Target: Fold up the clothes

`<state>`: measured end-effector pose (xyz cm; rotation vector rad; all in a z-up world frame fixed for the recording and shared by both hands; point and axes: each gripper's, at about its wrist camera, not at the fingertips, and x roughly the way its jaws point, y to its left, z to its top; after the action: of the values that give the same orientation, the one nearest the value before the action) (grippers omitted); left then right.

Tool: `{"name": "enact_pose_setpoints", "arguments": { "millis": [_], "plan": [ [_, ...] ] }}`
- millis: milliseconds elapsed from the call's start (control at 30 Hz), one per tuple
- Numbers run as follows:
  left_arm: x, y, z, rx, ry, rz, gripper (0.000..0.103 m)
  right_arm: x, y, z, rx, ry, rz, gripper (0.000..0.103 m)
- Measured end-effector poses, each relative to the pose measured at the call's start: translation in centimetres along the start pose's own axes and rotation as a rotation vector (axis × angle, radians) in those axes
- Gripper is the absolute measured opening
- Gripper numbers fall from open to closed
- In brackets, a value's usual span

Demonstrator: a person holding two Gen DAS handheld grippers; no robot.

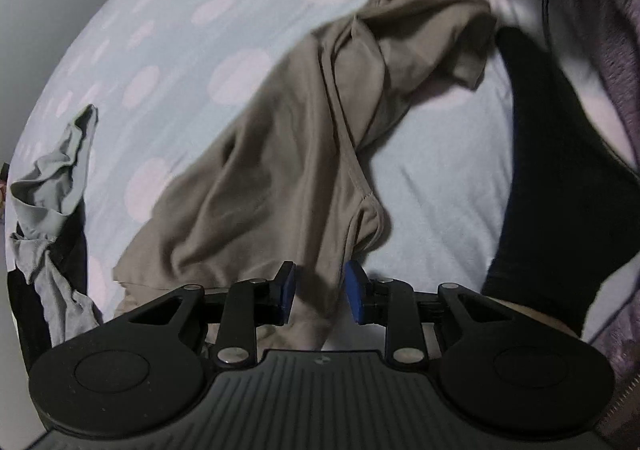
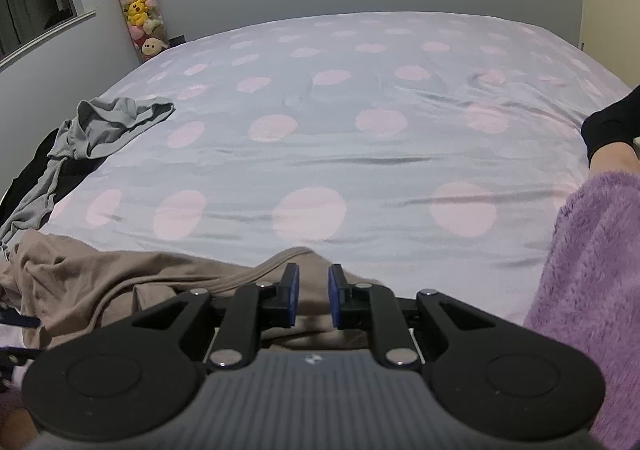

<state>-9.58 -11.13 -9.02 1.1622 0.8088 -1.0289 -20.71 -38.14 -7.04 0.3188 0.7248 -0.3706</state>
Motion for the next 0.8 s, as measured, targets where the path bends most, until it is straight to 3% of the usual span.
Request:
{"name": "enact_pose_setpoints", "arguments": {
  "millis": [67,133,167,333,400,467,667,800],
  "plan": [
    [1.1,-0.1,0.2,-0.005,0.033,0.004,0.025,0.3,-0.5,0.4,-0.024,0.014,0.009,0.031],
    [2.1,0.0,0.2,-0.016,0.063,0.022,0.01,0.8,-1.2,0.9,-0.062,0.034,0.023,0.036],
    [2.4,0.2,0.2,-0.03,0.068,0.03,0.008,1.2,-1.6,1.1,-0.077,0.048,0.032,0.038],
    [0.7,3.5,-0.1,-0.197,0.006,0.037,0.002,3.5,-3.9,0.7,-0.018,0.163,0.1,0.045],
    [-0.6,5.3,-0.4,-0.282,-0.025,0.065,0.001,3.8,-4.0,0.5,-0.005,0.174,0.118,0.039],
    [-1.9,7.3,-0.9,-0.373,-0.057,0.095,0.001,3.6,-3.6,0.4,-0.018,0.172,0.149,0.007],
    [-4.7,11.6,-1.2,-0.536,-0.104,0.206,0.001,0.7,-0.6,0.0,-0.152,0.18,0.29,0.007],
    [-4.4,13.6,-1.5,-0.567,-0.079,0.261,0.001,-0.5,1.7,-1.5,-0.278,0.224,0.3,0.007]
  ]
}}
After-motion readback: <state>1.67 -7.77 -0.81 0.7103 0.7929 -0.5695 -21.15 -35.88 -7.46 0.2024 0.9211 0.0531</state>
